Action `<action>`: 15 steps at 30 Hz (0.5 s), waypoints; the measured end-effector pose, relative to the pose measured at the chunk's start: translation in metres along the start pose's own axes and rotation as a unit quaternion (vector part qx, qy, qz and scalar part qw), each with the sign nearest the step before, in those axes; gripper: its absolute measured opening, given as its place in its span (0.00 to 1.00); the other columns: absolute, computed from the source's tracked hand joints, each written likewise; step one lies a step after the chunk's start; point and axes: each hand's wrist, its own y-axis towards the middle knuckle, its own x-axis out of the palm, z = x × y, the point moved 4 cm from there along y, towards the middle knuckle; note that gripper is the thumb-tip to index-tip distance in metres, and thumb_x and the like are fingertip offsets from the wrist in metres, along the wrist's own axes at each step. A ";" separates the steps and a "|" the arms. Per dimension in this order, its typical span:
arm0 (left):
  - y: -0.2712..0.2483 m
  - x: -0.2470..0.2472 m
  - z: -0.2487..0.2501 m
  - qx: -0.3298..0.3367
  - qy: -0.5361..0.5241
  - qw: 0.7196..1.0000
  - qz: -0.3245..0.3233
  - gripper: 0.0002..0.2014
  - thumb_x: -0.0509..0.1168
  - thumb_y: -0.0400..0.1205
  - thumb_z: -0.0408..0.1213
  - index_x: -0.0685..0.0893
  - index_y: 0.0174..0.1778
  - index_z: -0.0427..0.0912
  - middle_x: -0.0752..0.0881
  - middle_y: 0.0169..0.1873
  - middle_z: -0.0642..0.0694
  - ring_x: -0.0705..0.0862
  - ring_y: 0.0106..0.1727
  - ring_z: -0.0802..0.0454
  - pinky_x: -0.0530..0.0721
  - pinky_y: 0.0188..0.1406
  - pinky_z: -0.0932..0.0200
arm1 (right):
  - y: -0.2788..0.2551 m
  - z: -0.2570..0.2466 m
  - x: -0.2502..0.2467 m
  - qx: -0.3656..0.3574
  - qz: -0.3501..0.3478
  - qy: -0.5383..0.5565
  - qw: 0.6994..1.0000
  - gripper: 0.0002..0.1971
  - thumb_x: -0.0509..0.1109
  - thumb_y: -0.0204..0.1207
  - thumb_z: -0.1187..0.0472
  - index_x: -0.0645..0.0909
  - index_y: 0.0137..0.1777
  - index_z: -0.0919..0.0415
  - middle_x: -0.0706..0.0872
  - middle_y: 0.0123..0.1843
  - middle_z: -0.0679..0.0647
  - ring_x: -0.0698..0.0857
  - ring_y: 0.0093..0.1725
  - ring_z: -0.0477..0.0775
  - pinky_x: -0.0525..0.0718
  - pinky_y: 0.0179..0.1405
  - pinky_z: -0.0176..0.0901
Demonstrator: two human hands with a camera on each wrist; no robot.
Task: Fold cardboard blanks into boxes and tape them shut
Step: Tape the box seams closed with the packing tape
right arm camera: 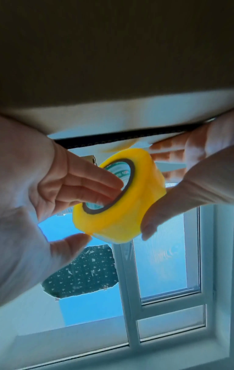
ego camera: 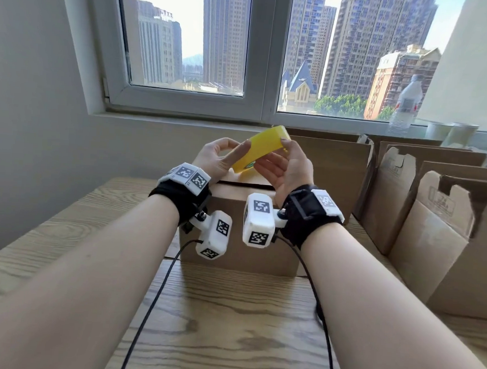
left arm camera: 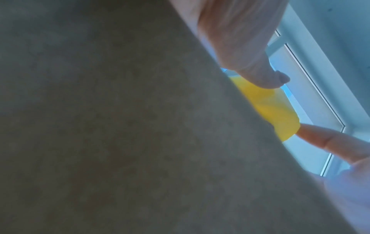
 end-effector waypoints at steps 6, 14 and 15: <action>-0.003 0.002 0.002 0.008 -0.028 0.999 -0.018 0.33 0.71 0.67 0.71 0.84 0.47 0.42 0.87 0.35 0.47 0.82 0.33 0.52 0.80 0.37 0.58 | -0.004 0.005 0.008 -0.026 -0.074 -0.151 0.985 0.08 0.72 0.79 0.60 0.85 0.53 0.64 0.90 0.44 0.63 0.91 0.47 0.60 0.89 0.56 0.53; -0.003 -0.001 0.001 -0.004 -0.070 0.998 0.005 0.31 0.74 0.58 0.72 0.85 0.43 0.49 0.87 0.37 0.50 0.83 0.35 0.51 0.83 0.49 0.48 | -0.002 0.004 0.004 0.013 -0.044 -0.040 0.998 0.10 0.72 0.79 0.59 0.82 0.50 0.68 0.90 0.40 0.64 0.91 0.39 0.61 0.92 0.45 0.48; -0.002 0.000 0.000 -0.004 -0.071 0.997 -0.001 0.30 0.74 0.58 0.72 0.86 0.44 0.51 0.87 0.38 0.50 0.83 0.36 0.52 0.84 0.52 0.47 | -0.001 0.003 0.002 0.028 -0.033 -0.008 0.999 0.12 0.72 0.79 0.58 0.81 0.52 0.69 0.90 0.41 0.65 0.91 0.39 0.61 0.92 0.43 0.48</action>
